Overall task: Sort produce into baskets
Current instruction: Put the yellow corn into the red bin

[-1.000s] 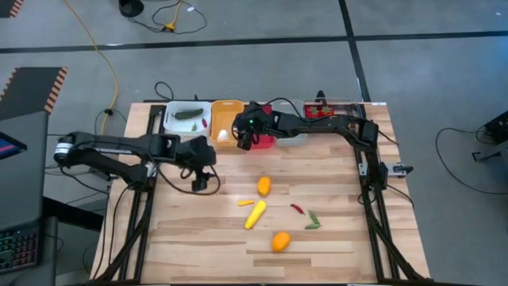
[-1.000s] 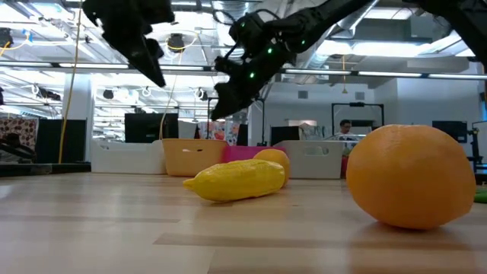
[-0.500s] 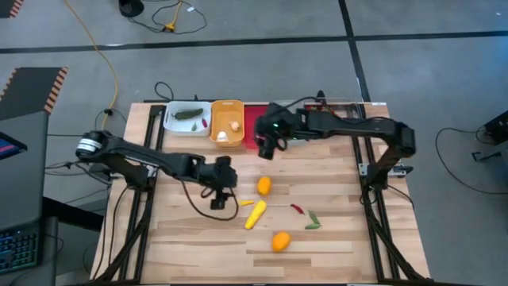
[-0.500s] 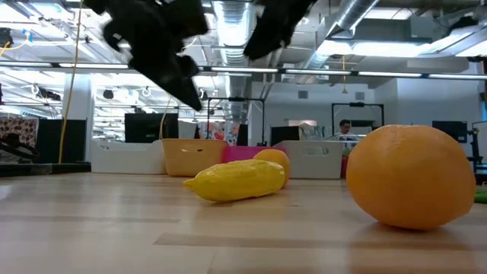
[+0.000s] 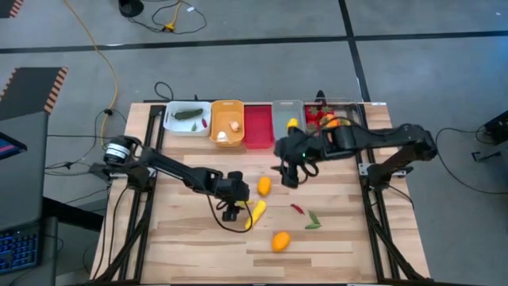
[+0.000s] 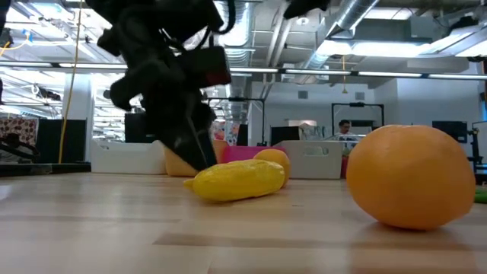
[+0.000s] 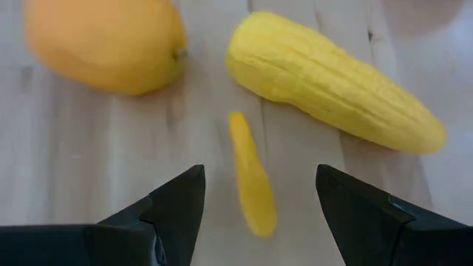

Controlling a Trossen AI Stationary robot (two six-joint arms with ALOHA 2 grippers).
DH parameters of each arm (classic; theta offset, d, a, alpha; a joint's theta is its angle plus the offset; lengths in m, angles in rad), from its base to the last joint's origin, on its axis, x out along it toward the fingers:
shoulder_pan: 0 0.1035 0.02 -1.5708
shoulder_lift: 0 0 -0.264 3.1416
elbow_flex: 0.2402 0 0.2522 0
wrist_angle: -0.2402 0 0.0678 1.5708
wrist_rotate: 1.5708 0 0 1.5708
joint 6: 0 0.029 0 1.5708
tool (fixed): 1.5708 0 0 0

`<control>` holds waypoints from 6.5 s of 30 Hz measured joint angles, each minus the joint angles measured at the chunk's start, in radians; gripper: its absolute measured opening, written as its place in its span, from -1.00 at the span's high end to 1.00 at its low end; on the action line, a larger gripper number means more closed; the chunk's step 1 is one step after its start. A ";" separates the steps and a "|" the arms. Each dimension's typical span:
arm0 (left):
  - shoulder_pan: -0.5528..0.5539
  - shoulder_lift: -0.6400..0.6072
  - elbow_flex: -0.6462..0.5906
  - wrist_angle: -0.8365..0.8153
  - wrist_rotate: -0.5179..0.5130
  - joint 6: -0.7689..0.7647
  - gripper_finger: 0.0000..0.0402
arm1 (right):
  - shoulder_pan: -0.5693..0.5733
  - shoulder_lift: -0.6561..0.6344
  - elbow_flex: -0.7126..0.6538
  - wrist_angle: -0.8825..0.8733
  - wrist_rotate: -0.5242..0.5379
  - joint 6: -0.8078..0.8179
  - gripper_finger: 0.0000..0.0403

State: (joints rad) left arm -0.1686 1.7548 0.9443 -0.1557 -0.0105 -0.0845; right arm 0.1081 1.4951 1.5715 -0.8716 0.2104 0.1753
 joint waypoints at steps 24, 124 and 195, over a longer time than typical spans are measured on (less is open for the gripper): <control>-0.006 0.065 0.000 0.013 -0.055 -0.016 0.67 | 0.241 0.272 0.000 -0.061 -0.001 0.047 -0.32; 0.290 -0.826 -0.050 -0.536 -0.233 0.020 0.11 | 0.164 0.327 -0.380 0.621 -0.055 -0.239 -0.32; 0.279 -0.825 -0.135 -0.392 -0.222 -0.006 0.11 | -0.379 0.317 -0.222 0.525 0.131 -0.321 -0.04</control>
State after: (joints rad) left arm 0.1104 0.9295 0.8093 -0.5477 -0.2328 -0.0906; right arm -0.2706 1.8124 1.3491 -0.3465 0.3410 -0.1454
